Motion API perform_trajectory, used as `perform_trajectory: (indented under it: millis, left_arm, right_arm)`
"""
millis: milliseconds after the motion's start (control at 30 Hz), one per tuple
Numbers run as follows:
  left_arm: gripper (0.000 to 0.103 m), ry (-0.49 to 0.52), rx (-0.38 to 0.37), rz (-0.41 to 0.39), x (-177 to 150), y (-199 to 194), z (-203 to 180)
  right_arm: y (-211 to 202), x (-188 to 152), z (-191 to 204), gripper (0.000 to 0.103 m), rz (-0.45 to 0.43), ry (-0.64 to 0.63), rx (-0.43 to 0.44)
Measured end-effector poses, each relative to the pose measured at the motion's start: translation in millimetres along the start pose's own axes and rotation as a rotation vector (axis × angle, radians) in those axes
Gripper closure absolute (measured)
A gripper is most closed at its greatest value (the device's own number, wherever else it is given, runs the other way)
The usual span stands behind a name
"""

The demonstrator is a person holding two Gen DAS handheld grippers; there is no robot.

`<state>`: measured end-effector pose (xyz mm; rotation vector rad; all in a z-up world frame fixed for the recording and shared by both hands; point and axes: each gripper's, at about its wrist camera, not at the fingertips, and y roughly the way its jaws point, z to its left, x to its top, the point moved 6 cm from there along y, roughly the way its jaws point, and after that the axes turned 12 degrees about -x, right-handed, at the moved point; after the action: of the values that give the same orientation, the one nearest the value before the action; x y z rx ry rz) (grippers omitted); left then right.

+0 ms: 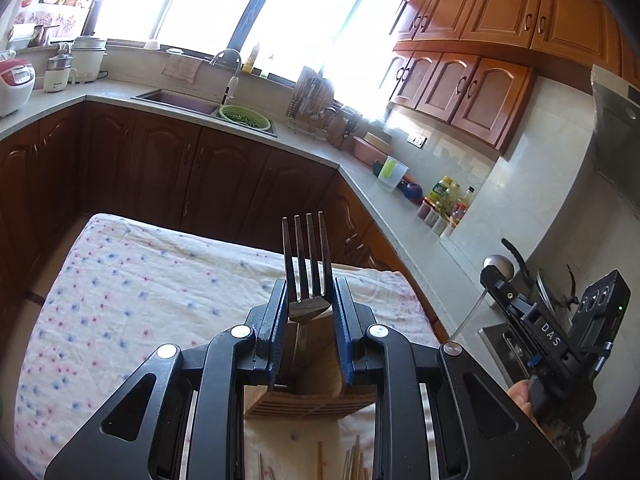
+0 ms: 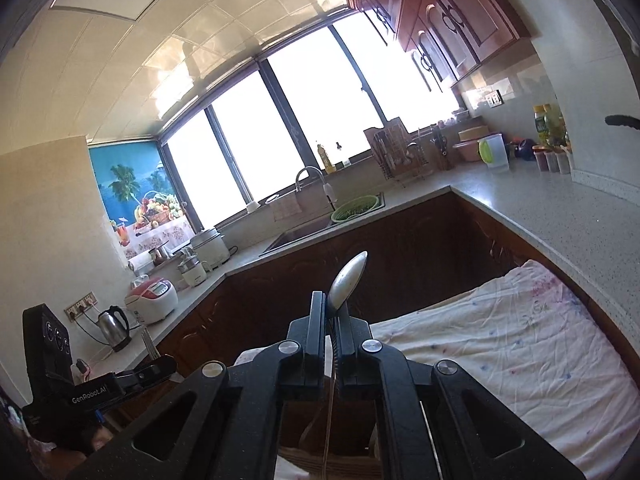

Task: Organize utensils
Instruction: 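Lift the fork and spoon and drop them into the wooden holder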

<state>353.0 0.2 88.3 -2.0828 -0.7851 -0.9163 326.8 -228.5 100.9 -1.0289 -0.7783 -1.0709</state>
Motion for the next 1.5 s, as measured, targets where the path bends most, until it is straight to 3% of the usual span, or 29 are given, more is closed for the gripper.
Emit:
perform_trajectory:
  millis: [200, 567, 667, 867, 1000, 1233, 1500]
  left_arm:
    - [0.083, -0.023, 0.048, 0.05, -19.8, 34.3, 22.9]
    - [0.083, -0.036, 0.035, 0.117, -50.2, 58.3, 29.5]
    - [0.083, -0.041, 0.036, 0.115, -48.1, 57.5, 30.4]
    - [0.083, -0.056, 0.039, 0.12, -49.4, 61.0, 31.3]
    - [0.083, -0.047, 0.043, 0.126, -52.0, 62.9, 29.0]
    - [0.083, -0.021, 0.035, 0.139, -56.0, 64.7, 25.5]
    - [0.083, -0.008, 0.049, 0.131, -58.0, 64.7, 24.0]
  right_arm:
    - [33.5, -16.8, 1.7, 0.1, -0.005, -0.06, 0.002]
    - [57.2, -72.4, -11.2, 0.1, 0.051, -0.096, -0.018]
    - [49.0, -60.3, -11.1, 0.1, 0.028, -0.069, -0.008]
    - [32.9, -13.4, 3.1, 0.1, -0.111, -0.068, -0.009]
    - [46.1, -20.1, 14.1, 0.1, -0.172, -0.15, -0.068]
    - [66.2, -68.1, -3.2, 0.1, -0.055, -0.155, -0.082]
    - [63.9, -90.1, -20.8, 0.1, 0.079, -0.103, -0.042]
